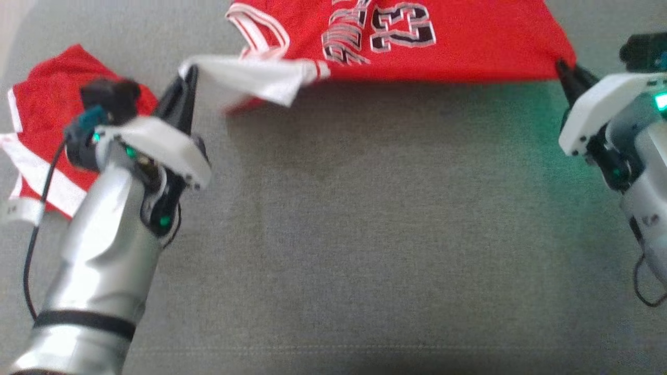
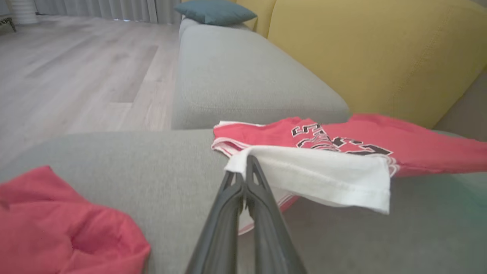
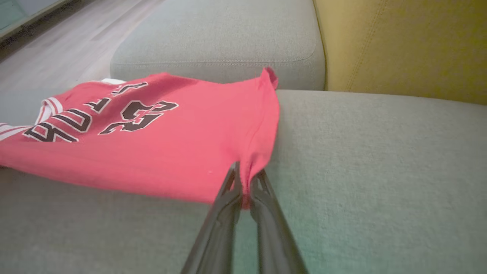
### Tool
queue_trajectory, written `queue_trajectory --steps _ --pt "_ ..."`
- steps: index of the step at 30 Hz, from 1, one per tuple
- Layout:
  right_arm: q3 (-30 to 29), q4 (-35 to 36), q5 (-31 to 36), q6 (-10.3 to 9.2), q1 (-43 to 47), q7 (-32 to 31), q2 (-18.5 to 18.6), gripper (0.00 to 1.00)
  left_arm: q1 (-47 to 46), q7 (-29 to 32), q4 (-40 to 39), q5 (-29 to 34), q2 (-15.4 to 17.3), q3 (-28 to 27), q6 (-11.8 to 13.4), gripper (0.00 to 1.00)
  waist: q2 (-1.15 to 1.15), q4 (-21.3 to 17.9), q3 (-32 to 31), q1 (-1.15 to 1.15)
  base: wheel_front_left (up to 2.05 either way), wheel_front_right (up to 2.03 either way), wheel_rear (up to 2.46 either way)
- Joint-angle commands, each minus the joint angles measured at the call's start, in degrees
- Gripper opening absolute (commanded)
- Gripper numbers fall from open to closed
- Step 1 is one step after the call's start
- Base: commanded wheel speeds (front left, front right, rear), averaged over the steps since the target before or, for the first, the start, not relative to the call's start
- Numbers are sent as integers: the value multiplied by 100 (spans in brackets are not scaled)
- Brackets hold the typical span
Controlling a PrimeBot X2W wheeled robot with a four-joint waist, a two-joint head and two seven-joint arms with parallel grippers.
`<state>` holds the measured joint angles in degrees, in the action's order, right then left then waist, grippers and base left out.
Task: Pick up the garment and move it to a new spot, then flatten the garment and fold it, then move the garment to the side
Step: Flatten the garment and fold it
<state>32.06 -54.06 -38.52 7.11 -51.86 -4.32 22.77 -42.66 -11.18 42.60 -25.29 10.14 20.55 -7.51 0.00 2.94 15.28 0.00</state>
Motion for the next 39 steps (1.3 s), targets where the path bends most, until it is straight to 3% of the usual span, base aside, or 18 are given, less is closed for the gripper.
queue_trajectory --steps 1,8,19,27,34,39 --pt "101 207 -105 37 -13 -68 137 0 -127 26 -247 -87 324 -98 5 0 0 -55 -160 0 0 0 0" --pt "1082 728 -646 37 440 -737 837 0 703 771 -1286 -1039 888 617 3 0 0 5 -503 0 0 0 0" --pt "1784 1099 -1521 37 919 -1268 1451 0 1569 1865 -2881 -2030 2037 1357 3 0 0 21 -880 0 0 0 0" --pt "2212 1643 -2174 37 1256 -1914 1842 0 2322 2502 -3689 -2875 2518 1242 126 0 0 -3 -1284 0 0 0 0" --pt "2553 2162 -2630 37 1619 -2752 2270 0 2939 3067 -4423 -3307 3081 1256 194 0 0 1 -1523 0 0 0 0" --pt "2548 2521 -2954 37 1803 -3371 2520 0 3187 3136 -4847 -3484 3352 1114 318 0 0 -31 -1545 0 0 0 0"
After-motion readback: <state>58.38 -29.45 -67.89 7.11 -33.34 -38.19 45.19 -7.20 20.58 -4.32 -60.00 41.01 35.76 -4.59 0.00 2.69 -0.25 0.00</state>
